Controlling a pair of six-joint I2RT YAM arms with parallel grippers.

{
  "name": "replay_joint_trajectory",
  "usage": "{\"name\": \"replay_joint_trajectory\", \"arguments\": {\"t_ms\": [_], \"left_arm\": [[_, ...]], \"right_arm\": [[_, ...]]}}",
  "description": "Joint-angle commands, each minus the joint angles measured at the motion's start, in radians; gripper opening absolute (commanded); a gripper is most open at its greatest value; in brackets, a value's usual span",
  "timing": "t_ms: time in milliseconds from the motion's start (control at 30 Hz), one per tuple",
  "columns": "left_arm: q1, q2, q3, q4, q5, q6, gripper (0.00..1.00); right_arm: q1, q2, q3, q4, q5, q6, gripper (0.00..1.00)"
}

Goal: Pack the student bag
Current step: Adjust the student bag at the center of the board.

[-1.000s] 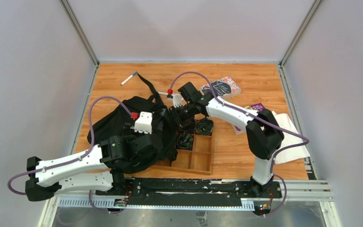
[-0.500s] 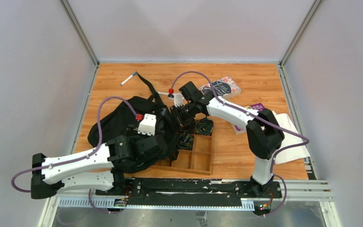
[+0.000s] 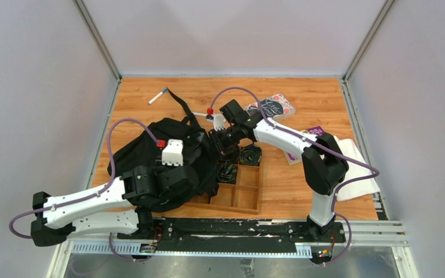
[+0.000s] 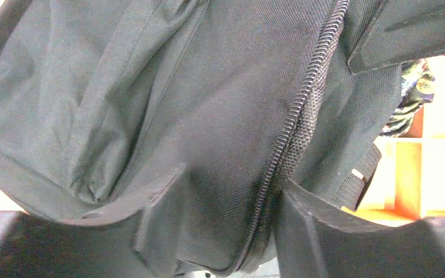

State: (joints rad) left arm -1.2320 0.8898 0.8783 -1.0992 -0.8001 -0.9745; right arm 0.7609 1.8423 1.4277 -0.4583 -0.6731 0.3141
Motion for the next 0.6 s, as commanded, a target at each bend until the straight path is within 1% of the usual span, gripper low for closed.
{"name": "replay_joint_trajectory", "arguments": {"t_ms": [0,33,67,133,267,333,433,567], "left_arm": [[-0.004,-0.025,-0.016,-0.016,0.000,-0.038,0.36],[-0.004,-0.026,-0.014,-0.026,-0.011,-0.033,0.12],[-0.004,-0.027,-0.008,-0.040,-0.026,-0.042,0.00],[-0.004,-0.041,0.015,-0.058,-0.052,-0.036,0.00],[-0.001,-0.100,0.094,-0.065,-0.096,0.022,0.00],[0.014,-0.124,0.145,-0.073,-0.120,0.061,0.00],[0.082,-0.134,0.230,-0.080,-0.112,0.148,0.00],[0.151,-0.106,0.314,-0.083,-0.106,0.237,0.00]], "right_arm": [[-0.021,-0.021,0.006,-0.029,0.003,-0.006,0.23],[-0.021,-0.023,0.005,-0.029,0.003,-0.004,0.24],[-0.021,-0.024,0.004,-0.029,0.003,-0.004,0.26],[-0.021,-0.032,0.003,-0.029,0.002,-0.004,0.32],[-0.021,-0.060,-0.001,-0.033,0.015,-0.002,0.49],[-0.021,-0.085,0.001,-0.045,0.030,-0.004,0.53],[-0.022,-0.144,-0.010,-0.067,0.082,-0.006,0.59],[-0.043,-0.271,-0.038,-0.068,0.145,-0.001,0.64]]}}
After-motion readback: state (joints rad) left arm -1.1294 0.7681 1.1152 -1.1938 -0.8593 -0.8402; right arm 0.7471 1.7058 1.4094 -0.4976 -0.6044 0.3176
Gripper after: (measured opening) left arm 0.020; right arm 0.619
